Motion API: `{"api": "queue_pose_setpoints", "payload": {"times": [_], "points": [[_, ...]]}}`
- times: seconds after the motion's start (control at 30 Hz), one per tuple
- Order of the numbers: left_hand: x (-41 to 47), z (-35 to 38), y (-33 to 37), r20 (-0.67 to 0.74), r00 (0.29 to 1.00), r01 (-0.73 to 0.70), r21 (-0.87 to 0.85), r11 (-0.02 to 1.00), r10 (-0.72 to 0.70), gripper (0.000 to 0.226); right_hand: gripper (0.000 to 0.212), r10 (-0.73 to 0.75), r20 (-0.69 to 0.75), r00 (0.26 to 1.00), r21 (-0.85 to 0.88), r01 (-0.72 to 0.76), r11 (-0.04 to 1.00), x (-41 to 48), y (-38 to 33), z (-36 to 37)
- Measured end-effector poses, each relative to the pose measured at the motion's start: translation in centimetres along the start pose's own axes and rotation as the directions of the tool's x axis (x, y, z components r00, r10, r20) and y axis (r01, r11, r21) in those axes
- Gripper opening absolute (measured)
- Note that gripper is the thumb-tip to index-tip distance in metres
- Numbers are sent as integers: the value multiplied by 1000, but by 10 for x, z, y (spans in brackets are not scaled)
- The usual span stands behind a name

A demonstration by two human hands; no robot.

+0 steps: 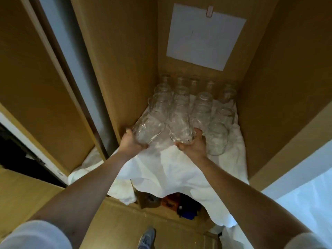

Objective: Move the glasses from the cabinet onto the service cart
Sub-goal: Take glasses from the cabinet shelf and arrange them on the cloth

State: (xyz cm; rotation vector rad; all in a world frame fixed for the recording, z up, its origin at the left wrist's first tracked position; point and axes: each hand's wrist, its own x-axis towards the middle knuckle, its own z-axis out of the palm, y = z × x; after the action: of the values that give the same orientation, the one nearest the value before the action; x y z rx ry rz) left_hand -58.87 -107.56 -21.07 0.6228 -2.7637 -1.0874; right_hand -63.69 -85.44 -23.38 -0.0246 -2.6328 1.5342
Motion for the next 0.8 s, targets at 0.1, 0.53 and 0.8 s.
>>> {"api": "queue_pose_setpoints", "payload": {"times": [0.1, 0.53, 0.8], "points": [[0, -12, 2, 27, 998, -64, 129, 990, 61, 91, 94, -41, 35, 999, -16, 41, 999, 1, -10, -10], [26, -41, 55, 318, 866, -488, 707, 512, 386, 81, 81, -325, 169, 930, -451, 366, 814, 51, -50, -33], [34, -17, 94, 553, 774, -572, 819, -34, 308, 58, 71, -265, 529, 807, -570, 568, 594, 49, -47, -32]]}}
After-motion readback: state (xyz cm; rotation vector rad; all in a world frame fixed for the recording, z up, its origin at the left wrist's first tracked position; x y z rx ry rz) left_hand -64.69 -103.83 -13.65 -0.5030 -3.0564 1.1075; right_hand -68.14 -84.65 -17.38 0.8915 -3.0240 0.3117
